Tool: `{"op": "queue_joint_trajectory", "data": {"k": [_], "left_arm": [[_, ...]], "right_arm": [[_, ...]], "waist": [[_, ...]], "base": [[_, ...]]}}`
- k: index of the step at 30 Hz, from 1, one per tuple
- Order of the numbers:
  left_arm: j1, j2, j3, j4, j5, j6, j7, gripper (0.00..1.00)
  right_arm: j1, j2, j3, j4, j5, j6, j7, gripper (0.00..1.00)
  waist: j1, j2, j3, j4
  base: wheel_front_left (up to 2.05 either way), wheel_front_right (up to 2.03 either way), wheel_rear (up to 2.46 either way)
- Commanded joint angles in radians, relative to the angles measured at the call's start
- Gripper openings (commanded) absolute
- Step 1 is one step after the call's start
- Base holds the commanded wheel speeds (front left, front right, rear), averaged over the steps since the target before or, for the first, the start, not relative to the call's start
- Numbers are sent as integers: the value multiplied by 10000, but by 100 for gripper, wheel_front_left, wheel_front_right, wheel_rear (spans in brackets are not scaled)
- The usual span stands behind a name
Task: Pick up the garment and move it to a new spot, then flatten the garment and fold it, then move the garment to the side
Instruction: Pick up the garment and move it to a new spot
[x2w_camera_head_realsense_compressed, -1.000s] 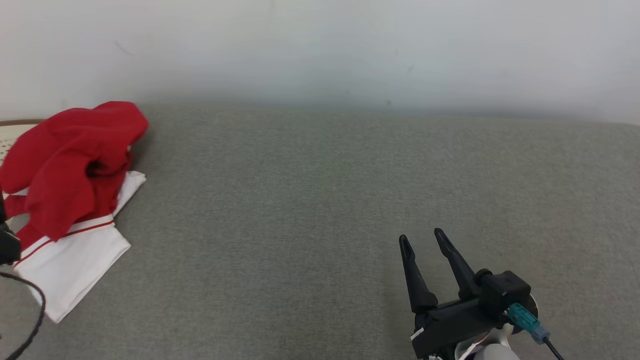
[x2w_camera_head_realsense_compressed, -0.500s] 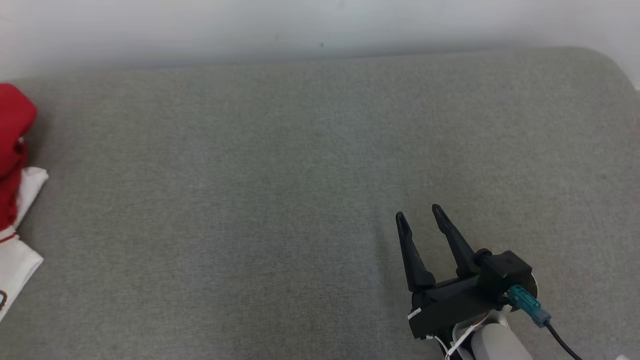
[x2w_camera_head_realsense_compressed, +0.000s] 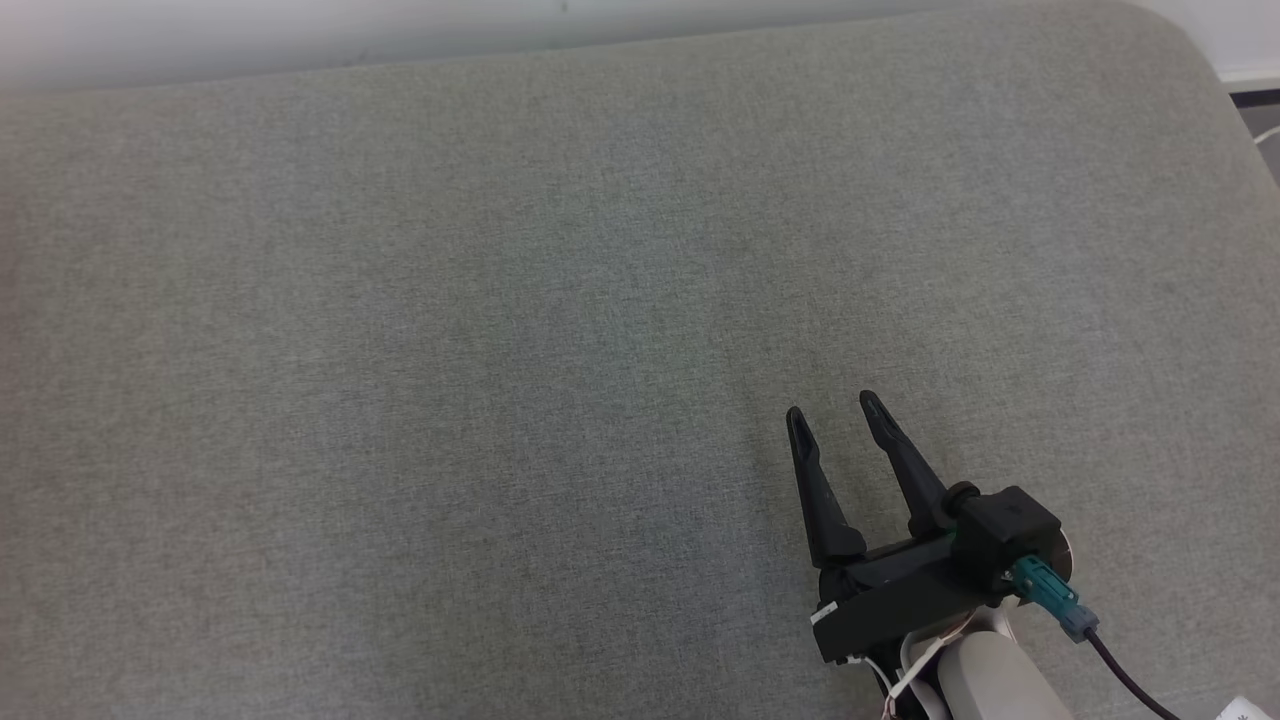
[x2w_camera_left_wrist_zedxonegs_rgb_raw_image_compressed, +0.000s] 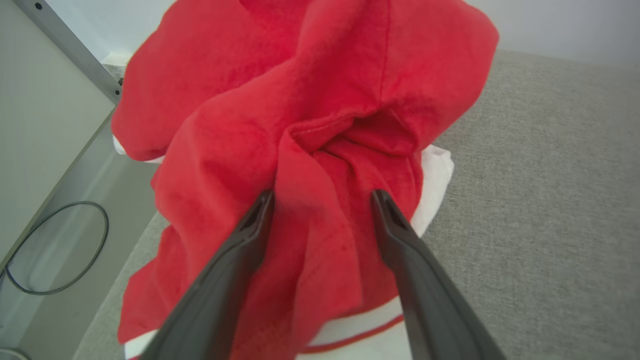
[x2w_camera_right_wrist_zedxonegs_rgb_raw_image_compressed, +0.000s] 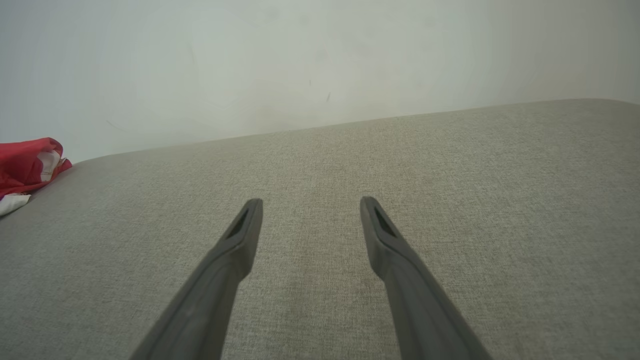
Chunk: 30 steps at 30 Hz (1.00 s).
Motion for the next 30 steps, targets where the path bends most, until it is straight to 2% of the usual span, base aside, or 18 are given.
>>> {"op": "queue_joint_trajectory", "data": {"k": [1,2,6,10,16,20,30], "left_arm": [[-138,125,-57,132,129,103,-191,47],[-204,163,-88,129,180,167,-413,0],[-331,173,-290,259,389,263,-994,0],[-492,-69,-424,170,423,220,-1340,0],[-863,-170,-600,-544,587,110,-1792,0],[-1129,-193,-713,-1378,710,48,-1850,0],[-1455,-465,-1303,-4772,787,-71,-1842,0]], "right_arm": [[-86,-10,21,-18,-42,8,-36,100],[-73,-10,11,-17,-48,8,-29,100],[26,-9,-98,22,-91,8,-29,100],[63,-7,-151,72,-92,8,-30,100],[166,-12,-128,199,-7,8,-30,100],[245,-12,-145,315,63,8,-30,100],[475,-14,-166,321,304,8,-31,100]], "waist": [[-2,-1,82,-106],[-2,-1,83,-112],[-2,-1,-3,2],[-2,-1,-160,225],[-2,-1,-547,656],[-2,-1,-852,870],[-2,-1,-1402,956]], "base": [[0,0,0],[0,0,0],[0,0,0],[0,0,0],[0,0,0],[0,0,0],[0,0,0]]}}
